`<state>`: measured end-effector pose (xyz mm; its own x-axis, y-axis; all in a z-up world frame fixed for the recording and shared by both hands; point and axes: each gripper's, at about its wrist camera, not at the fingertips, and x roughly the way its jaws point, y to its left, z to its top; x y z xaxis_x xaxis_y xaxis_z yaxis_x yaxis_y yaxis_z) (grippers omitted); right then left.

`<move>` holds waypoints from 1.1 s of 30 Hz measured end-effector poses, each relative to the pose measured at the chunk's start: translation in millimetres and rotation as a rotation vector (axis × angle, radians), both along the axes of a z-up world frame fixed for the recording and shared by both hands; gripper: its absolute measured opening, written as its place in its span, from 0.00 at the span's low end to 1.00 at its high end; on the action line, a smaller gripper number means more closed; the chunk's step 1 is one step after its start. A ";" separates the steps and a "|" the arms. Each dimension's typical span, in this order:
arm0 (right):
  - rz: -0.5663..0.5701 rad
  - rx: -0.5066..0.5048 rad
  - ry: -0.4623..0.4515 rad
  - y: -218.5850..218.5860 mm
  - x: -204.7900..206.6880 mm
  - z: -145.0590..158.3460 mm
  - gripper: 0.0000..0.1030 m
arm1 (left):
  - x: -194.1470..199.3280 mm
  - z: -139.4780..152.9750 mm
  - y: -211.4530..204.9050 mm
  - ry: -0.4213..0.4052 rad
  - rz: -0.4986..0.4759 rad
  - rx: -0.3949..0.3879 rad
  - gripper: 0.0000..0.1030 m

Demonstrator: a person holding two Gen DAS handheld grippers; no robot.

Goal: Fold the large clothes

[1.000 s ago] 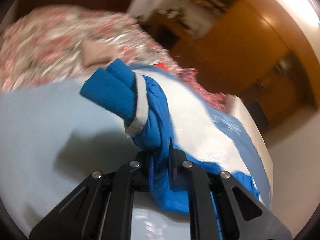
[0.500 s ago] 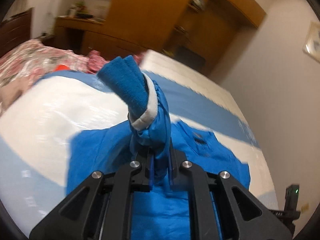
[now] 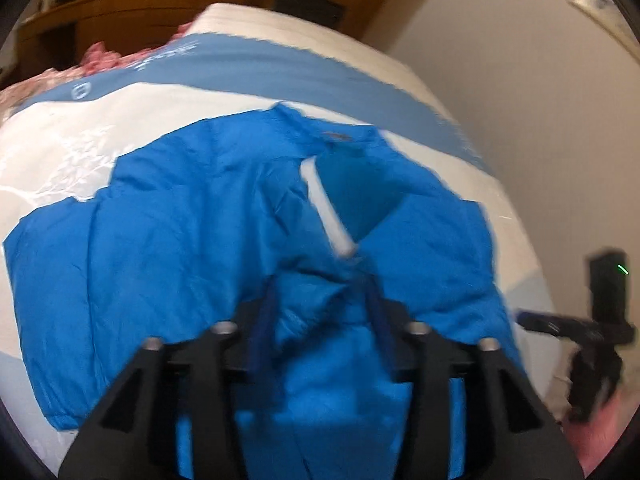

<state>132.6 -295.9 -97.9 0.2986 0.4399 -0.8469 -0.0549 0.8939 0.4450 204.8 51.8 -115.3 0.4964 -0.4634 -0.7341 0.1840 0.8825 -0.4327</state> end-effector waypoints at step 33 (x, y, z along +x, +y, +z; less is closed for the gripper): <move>0.238 0.306 0.166 193.7 113.3 -57.2 0.15 | -0.4 -16.5 93.6 0.103 0.318 0.110 0.49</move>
<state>245.9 -102.3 -155.0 0.0285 0.7192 -0.6942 -0.1491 0.6898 0.7085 204.4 145.4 -131.8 0.5241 -0.2127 -0.8247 -0.1469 0.9312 -0.3335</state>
